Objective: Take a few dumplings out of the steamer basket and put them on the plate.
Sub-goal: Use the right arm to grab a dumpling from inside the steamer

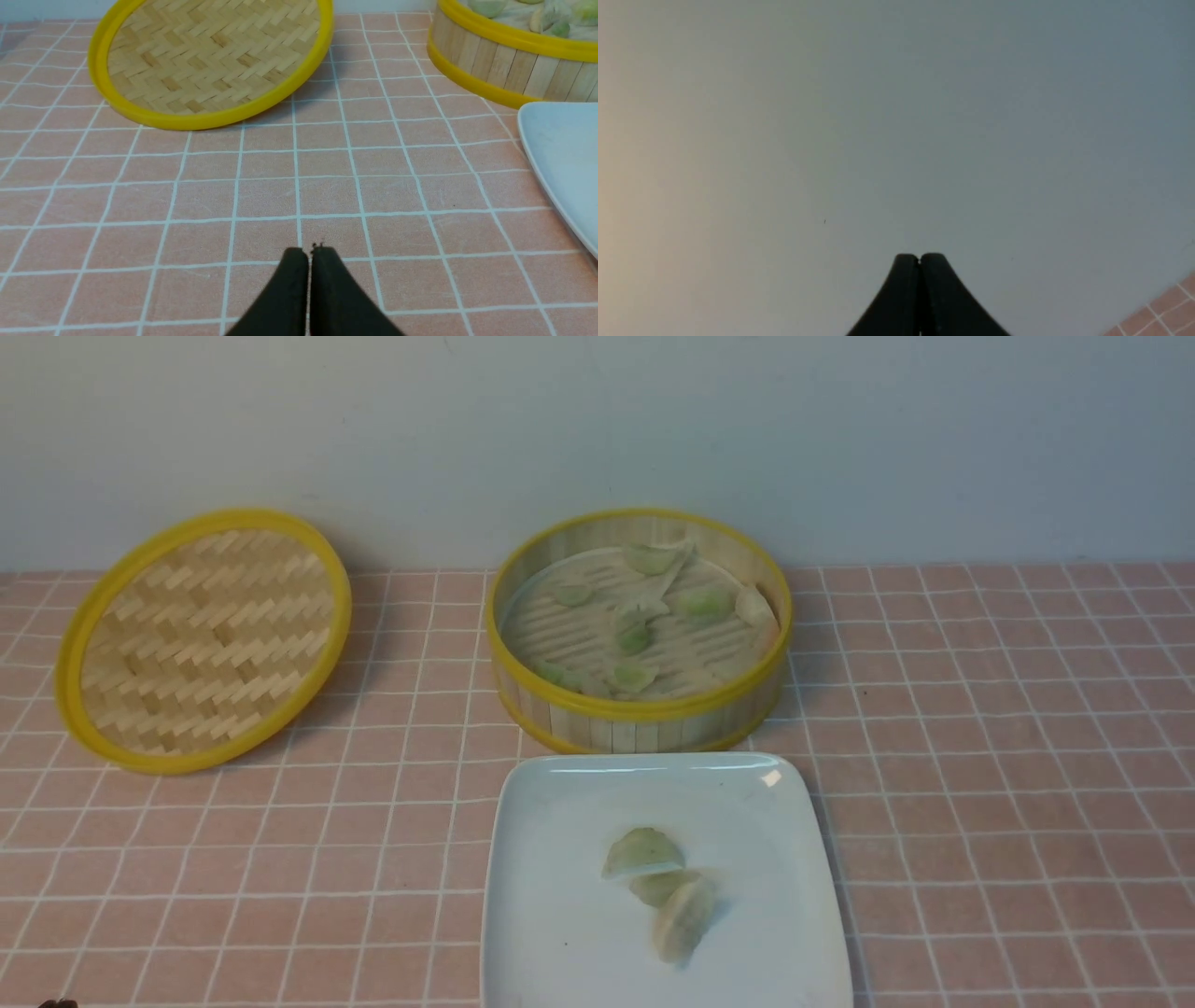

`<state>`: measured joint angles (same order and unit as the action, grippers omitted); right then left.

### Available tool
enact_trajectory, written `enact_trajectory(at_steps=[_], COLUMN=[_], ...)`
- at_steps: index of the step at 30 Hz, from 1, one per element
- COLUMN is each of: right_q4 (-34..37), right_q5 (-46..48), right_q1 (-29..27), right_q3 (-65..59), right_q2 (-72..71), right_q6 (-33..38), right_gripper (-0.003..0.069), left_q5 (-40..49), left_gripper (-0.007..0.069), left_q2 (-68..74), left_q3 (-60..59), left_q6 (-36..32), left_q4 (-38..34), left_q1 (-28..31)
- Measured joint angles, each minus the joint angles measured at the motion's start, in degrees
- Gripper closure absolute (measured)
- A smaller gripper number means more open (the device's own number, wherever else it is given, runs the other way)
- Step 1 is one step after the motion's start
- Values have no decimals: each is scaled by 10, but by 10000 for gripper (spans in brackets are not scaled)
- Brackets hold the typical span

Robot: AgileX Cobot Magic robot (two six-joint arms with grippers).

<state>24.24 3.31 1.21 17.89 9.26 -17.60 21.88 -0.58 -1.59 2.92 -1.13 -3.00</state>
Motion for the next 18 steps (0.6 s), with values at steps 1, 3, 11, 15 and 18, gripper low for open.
enact_trajectory(at_steps=[1,3,11,15,18], right_q4=[-36,-69,-63,-40,-54], right_q5=[69,168,522,611,664], right_q1=[0,0,0,26,73], right_q3=[62,159,524,657,753], right_q2=[60,151,554,709,808], right_q6=[15,45,238,269,269], right_gripper=[669,669,669,669,669], left_q5=[0,0,0,0,0], left_gripper=[631,631,631,631,631], left_q2=[0,0,0,0,0], left_q3=[0,0,0,0,0], left_q6=[0,0,0,0,0], left_q4=[0,0,0,0,0], left_q1=[0,0,0,0,0])
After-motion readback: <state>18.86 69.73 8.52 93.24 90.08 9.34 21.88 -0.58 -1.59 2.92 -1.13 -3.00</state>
